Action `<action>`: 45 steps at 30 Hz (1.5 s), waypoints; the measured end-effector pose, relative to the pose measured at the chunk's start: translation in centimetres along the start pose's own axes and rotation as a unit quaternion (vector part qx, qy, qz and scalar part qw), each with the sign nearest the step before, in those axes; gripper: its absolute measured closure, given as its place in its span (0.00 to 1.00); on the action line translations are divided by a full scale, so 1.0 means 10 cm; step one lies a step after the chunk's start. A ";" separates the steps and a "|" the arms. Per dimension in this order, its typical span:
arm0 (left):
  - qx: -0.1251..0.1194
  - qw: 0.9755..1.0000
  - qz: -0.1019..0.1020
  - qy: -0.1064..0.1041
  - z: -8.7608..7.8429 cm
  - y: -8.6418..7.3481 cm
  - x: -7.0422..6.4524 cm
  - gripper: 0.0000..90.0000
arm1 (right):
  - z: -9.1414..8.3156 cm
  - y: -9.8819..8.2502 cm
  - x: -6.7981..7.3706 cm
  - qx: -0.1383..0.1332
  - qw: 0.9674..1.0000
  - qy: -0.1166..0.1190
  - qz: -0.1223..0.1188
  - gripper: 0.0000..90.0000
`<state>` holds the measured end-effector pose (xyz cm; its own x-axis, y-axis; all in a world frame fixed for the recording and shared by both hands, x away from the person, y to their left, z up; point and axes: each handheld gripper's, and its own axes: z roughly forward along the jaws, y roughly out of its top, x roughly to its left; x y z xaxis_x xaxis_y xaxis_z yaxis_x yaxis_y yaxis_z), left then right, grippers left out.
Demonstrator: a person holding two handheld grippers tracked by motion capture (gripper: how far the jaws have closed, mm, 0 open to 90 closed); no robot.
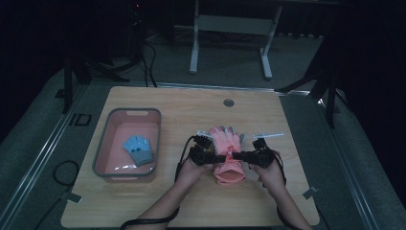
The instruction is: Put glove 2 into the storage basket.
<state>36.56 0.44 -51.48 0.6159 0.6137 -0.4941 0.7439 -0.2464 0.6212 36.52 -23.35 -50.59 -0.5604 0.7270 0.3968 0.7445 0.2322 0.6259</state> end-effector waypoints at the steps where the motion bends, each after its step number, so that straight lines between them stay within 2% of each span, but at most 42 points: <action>1: 0.000 1.000 0.003 0.001 -0.04 0.03 -0.02 0.78 | -0.03 0.02 0.03 -0.007 1.000 0.000 -0.001 0.85; 8: -0.001 1.000 0.026 0.014 -0.36 0.19 -0.09 0.78 | -0.13 0.22 0.25 -0.030 0.999 0.005 -0.011 0.85; 15: -0.003 0.999 0.040 0.032 -0.71 0.27 -0.10 0.78 | -0.12 0.39 0.49 -0.045 0.999 0.017 -0.023 0.85; 20: -0.005 0.998 0.043 0.039 -0.93 0.30 -0.07 0.78 | -0.09 0.52 0.67 -0.046 0.998 0.022 -0.036 0.85; 28: -0.011 0.997 0.045 0.058 -1.27 0.30 0.02 0.78 | 0.04 0.72 0.96 -0.047 0.997 0.025 -0.063 0.85; 35: -0.003 0.996 0.047 0.071 -1.58 0.27 0.17 0.78 | 0.24 0.86 1.20 -0.043 0.995 0.038 -0.082 0.85; 40: -0.007 0.995 0.047 0.086 -1.82 0.27 0.23 0.78 | 0.35 0.97 1.37 -0.046 0.994 0.049 -0.085 0.85; 45: 0.003 0.994 0.047 0.094 -2.11 0.27 0.37 0.78 | 0.50 1.10 1.60 -0.052 0.993 0.061 -0.088 0.85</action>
<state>35.36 17.88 -38.76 0.6235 0.7173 -0.3109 0.6875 -0.3138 0.6549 37.56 -5.93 -40.74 -0.7230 0.5955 0.3503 0.5934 0.2754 0.7563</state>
